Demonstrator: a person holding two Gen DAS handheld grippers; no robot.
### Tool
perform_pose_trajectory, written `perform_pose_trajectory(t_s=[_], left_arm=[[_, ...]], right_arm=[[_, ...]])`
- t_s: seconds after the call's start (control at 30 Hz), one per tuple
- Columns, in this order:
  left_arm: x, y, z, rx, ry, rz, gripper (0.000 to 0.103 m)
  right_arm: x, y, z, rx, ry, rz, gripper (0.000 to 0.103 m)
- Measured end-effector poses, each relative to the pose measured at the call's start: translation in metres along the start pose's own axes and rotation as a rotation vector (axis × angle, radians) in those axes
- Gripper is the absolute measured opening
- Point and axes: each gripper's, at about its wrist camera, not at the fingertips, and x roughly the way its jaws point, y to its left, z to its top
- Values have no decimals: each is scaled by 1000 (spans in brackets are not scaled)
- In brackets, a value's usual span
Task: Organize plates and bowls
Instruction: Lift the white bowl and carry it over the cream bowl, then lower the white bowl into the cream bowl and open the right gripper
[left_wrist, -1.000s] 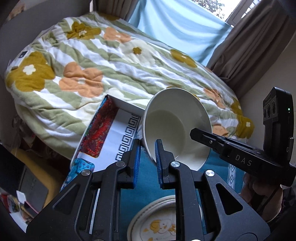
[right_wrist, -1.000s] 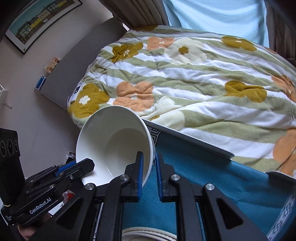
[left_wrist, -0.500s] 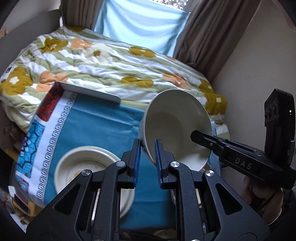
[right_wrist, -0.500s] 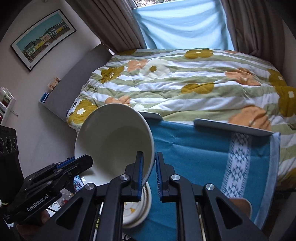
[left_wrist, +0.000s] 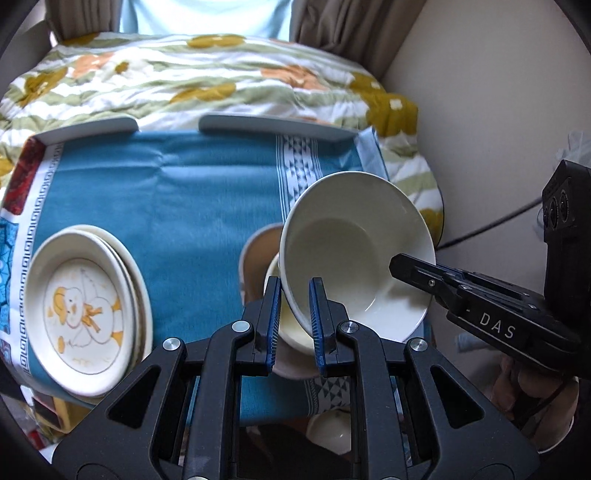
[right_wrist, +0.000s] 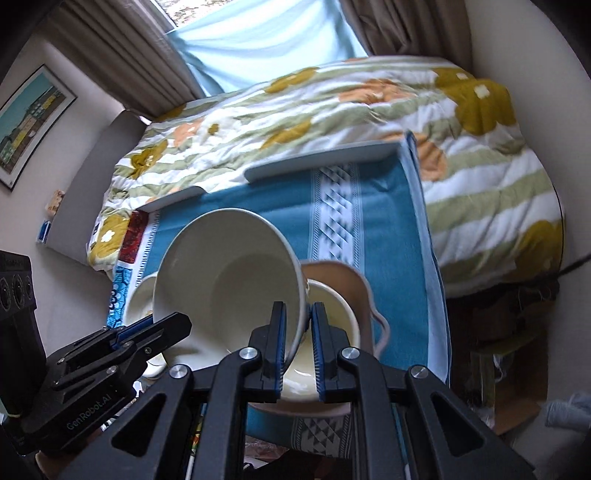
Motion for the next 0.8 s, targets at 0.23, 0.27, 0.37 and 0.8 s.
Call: perform_pose_trajectory(t_s=[0.23,0.27,0.37,0.8], left_arm=[[26,2,-2,40,81,19,13],[30,2,-1,42,89,19,13],[38,1,0,63,112,29,13],[55,-3,2,112,161,83,13]], right_arm=[[18,-14,-20,49,30,-32,13],[19,-14,-22,46,30,-44,13],[22,-14,-26,32,32,-78,12],[35,-21,-31,46,62,-87,12]])
